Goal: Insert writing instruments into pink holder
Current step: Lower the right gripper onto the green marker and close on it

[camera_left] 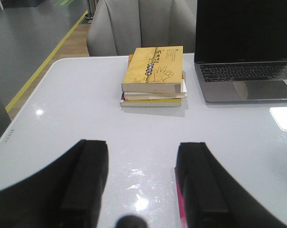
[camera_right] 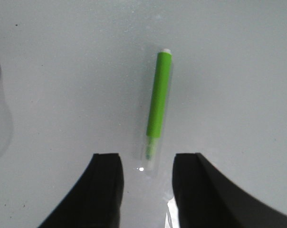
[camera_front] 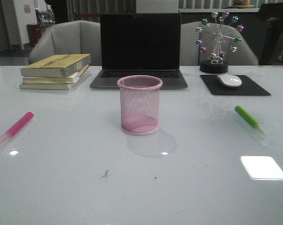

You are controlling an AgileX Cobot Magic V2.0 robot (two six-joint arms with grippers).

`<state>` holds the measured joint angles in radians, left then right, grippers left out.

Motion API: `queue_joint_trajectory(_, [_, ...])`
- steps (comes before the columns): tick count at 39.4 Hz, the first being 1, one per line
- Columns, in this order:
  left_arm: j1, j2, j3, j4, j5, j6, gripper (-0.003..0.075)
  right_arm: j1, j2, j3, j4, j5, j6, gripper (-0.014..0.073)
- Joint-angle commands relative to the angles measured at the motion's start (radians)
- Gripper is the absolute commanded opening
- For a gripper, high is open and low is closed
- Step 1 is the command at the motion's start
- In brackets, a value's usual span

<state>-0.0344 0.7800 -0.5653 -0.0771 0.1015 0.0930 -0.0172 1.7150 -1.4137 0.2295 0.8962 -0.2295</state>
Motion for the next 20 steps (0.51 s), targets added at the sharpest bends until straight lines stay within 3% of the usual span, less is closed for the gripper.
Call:
queue_joint_trajectory(1, [0.002,-0.004,-0.035,-0.001,-0.090,-0.010,0.0404,0.026,0.005,-0.061,0.021,-0.053,-0.015,0.0391])
queue_joint_trajectory(20, [0.002,-0.004,-0.035,-0.001,-0.090,-0.010,0.0404,0.045,0.183,-0.097,-0.001,-0.135,-0.015,0.0391])
